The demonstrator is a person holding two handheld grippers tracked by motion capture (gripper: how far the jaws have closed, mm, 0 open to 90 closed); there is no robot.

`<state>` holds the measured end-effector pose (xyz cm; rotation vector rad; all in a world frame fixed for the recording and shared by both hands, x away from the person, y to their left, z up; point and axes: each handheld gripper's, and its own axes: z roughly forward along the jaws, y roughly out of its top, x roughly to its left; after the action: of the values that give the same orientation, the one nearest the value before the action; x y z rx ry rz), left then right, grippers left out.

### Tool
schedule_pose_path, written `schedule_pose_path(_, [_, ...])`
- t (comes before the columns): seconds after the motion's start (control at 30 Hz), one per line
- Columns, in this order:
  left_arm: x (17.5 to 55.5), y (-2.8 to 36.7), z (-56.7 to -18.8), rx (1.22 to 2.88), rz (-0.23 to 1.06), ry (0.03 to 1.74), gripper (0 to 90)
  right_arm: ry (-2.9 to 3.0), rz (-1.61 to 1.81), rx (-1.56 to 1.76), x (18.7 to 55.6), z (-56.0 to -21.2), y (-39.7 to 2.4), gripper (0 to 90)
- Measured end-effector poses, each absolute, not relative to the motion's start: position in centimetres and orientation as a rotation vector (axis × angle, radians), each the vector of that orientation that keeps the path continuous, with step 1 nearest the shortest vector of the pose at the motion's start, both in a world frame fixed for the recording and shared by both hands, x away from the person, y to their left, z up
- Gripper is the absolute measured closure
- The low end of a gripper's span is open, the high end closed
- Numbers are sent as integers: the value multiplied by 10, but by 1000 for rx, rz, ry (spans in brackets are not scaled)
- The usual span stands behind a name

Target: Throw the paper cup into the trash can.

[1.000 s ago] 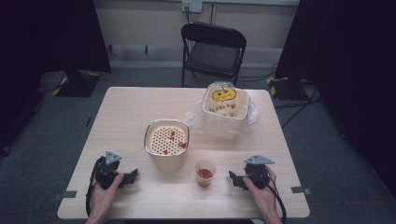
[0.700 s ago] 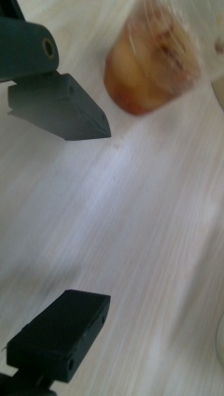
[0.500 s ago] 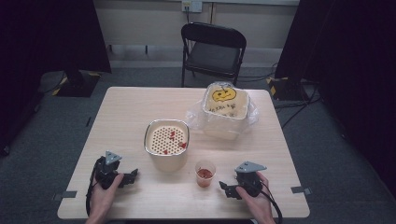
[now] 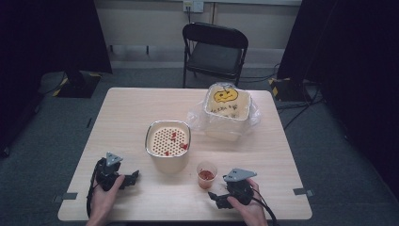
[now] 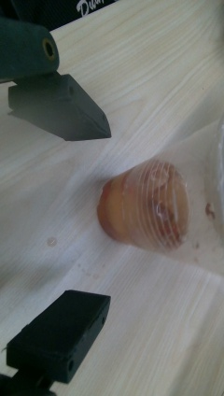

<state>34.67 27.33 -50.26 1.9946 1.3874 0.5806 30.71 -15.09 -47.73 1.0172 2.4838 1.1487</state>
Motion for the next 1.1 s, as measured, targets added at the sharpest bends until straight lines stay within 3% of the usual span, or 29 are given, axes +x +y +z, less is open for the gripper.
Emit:
schedule_pose_path(0.63, [347,273,-503,1995,581,1387,0,2454,1219,973,328,-474,-126,143])
schedule_pose_path(0.77, [347,273,-503,1995,580,1387,0,2451,1210,951,335,-473,-121,169])
schedule_pose_path(0.9, [347,273,-503,1995,580,1387,0,2460,1233,960,341,-474,-118,228])
schedule_pose_path(0.93, [347,273,-503,1995,580,1387,0,2462,1238,948,341,-474,-115,291])
schedule_pose_path(1.1, [347,273,-503,1995,581,1388,0,2453,1250,956,344,-474,-111,335])
